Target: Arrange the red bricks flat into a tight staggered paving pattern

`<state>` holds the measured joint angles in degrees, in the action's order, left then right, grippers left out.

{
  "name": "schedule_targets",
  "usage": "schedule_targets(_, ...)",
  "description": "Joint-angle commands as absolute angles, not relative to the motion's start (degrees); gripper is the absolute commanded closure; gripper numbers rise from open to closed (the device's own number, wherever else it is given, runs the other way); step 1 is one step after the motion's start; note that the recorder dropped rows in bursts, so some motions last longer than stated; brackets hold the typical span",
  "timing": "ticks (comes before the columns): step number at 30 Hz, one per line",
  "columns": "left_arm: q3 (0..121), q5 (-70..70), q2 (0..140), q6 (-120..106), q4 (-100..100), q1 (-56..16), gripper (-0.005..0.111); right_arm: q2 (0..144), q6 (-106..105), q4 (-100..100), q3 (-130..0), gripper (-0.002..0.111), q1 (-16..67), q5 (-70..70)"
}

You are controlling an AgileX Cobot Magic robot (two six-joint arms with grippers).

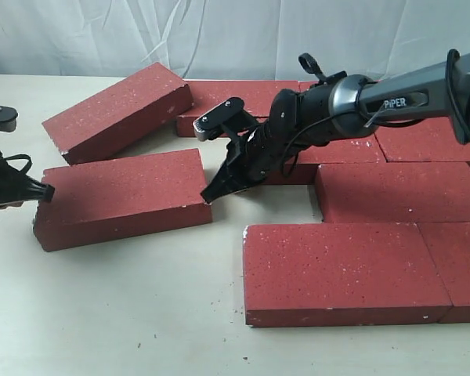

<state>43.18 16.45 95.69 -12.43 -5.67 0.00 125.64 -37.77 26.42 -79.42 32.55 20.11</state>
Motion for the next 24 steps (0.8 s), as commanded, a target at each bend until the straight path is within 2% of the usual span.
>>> schedule_targets(1,43.46,15.42,95.68,-12.73,-6.61,-0.17,0.107,125.53,-39.01,27.16,-79.74,0.109,34.5,19.29)
schedule_targets(17,45.71,16.14,99.29,-12.81,-10.29,-0.17,0.107,125.17,-39.61,25.59,-79.74,0.109,36.09,19.54)
schedule_targets(24,46.12,19.31,99.29,-26.27,-22.79,-0.29,0.107,120.65,-39.61,24.66,-79.74,0.109,36.09,27.49)
